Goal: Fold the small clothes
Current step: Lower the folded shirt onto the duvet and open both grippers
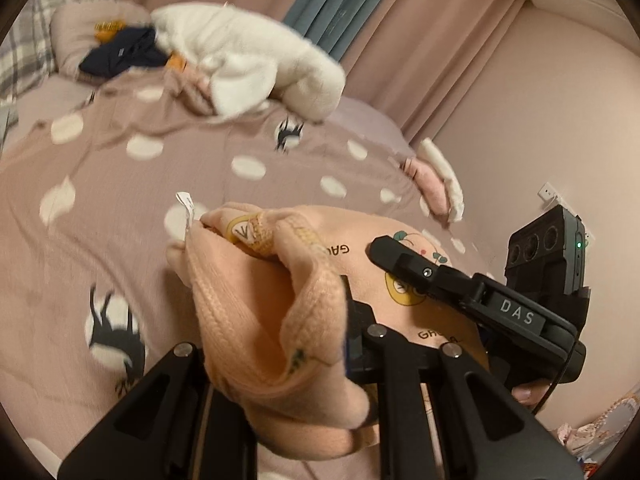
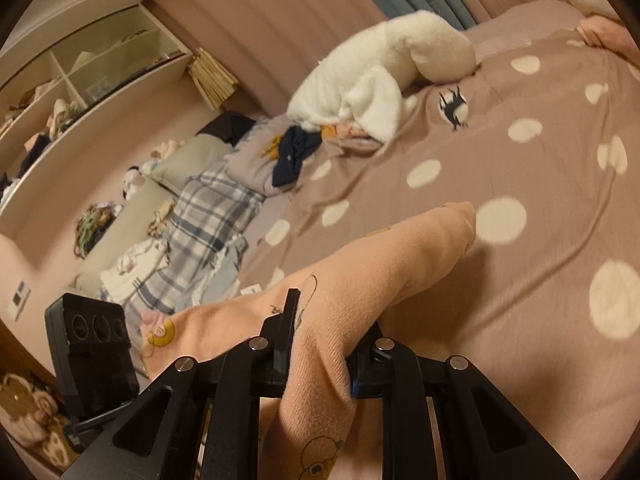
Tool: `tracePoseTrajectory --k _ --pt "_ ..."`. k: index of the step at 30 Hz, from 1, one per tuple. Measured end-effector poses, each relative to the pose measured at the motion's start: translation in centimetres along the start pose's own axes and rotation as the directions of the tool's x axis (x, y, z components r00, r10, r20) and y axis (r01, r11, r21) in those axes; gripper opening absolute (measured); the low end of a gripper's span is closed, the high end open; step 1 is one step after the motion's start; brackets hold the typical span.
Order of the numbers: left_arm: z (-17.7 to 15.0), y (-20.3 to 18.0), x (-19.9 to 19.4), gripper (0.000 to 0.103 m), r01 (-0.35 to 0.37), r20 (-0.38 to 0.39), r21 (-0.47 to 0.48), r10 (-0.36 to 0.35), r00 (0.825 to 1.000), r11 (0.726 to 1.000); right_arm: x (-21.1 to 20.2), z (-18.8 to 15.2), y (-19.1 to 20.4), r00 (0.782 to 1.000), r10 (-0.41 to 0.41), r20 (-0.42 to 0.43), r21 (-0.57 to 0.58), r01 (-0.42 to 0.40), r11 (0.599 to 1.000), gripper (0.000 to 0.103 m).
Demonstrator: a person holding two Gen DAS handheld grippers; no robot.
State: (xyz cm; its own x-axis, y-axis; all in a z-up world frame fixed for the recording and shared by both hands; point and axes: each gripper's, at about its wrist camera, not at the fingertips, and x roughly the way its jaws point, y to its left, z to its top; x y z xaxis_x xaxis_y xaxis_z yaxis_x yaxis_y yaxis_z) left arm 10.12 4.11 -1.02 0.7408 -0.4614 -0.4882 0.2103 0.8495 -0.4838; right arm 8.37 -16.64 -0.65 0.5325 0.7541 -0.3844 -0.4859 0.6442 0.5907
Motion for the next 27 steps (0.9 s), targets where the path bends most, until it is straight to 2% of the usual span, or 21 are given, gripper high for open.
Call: tracePoseTrajectory --k 3,7,9,10,11,12,13,14,16,19,22,25,27 --pt "0.9 -1.8 -0.6 0.016 -0.008 0.025 0.032 0.007 1.000 0.999 -1.2 1.4 1.0 0.999 -0.007 0.032 -0.035 0.009 0.999 0.021" --pt "1.6 -4.1 -1.3 0.016 0.001 0.034 0.025 -0.002 0.999 1.000 -3.5 3.4 2.6 0.997 -0.050 0.057 -0.101 0.055 0.993 0.021" --pt "0.8 -4.4 -1.3 0.021 -0.009 0.016 -0.002 0.009 1.000 1.000 -4.6 4.0 2.9 0.997 -0.065 0.048 -0.125 0.071 0.990 0.021" --pt "-0.5 -4.4 -1.1 0.027 -0.038 -0.023 -0.019 0.037 0.999 0.999 -5.0 3.9 2.9 0.996 -0.074 0.040 -0.132 0.079 0.988 0.021" --pt "-1.6 -4.3 -0.8 0.058 -0.074 -0.066 -0.013 0.073 0.995 0.997 -5.2 3.3 2.7 0.996 -0.092 0.017 -0.147 0.093 0.985 0.021" --pt "-2.8 -4.2 -0.4 0.078 -0.125 -0.128 0.004 0.124 0.984 0.992 -5.2 2.8 2.4 0.993 -0.117 -0.005 -0.154 0.115 0.981 0.024" --pt "-4.5 -3.8 0.1 0.103 -0.205 -0.201 0.023 0.206 0.958 0.978 -5.1 1.8 1.6 0.984 -0.174 -0.048 -0.148 0.166 0.975 0.035" --pt "-6.0 -3.4 0.1 0.102 -0.254 -0.224 0.032 0.254 0.941 0.967 -5.0 1.1 0.7 0.970 -0.231 -0.079 -0.127 0.220 0.967 0.054" --pt "-7.6 -3.3 -0.6 0.102 -0.307 -0.188 0.061 0.313 0.931 0.950 -5.6 -0.6 -1.5 0.928 -0.354 -0.118 -0.049 0.351 0.935 0.073" --pt "-8.8 -4.1 -1.8 0.102 -0.367 -0.141 0.119 0.382 0.913 0.922 -7.1 -1.9 -2.2 0.910 -0.398 -0.119 -0.004 0.400 0.916 0.074" --pt "-9.2 -4.8 -2.8 0.102 -0.317 -0.154 0.142 0.338 0.929 0.938 -8.0 -2.7 -1.0 0.883 -0.448 -0.137 -0.042 0.447 0.893 0.086" --pt "-9.0 -5.0 -3.7 0.102 -0.281 -0.152 0.136 0.301 0.942 0.950 -8.6 -3.4 0.7 0.854 -0.504 -0.130 -0.088 0.496 0.864 0.087" --pt "-8.9 -5.3 -4.1 0.102 -0.270 -0.137 0.145 0.289 0.947 0.952 -8.6 -3.8 1.2 0.853 -0.503 -0.136 -0.104 0.493 0.864 0.088"
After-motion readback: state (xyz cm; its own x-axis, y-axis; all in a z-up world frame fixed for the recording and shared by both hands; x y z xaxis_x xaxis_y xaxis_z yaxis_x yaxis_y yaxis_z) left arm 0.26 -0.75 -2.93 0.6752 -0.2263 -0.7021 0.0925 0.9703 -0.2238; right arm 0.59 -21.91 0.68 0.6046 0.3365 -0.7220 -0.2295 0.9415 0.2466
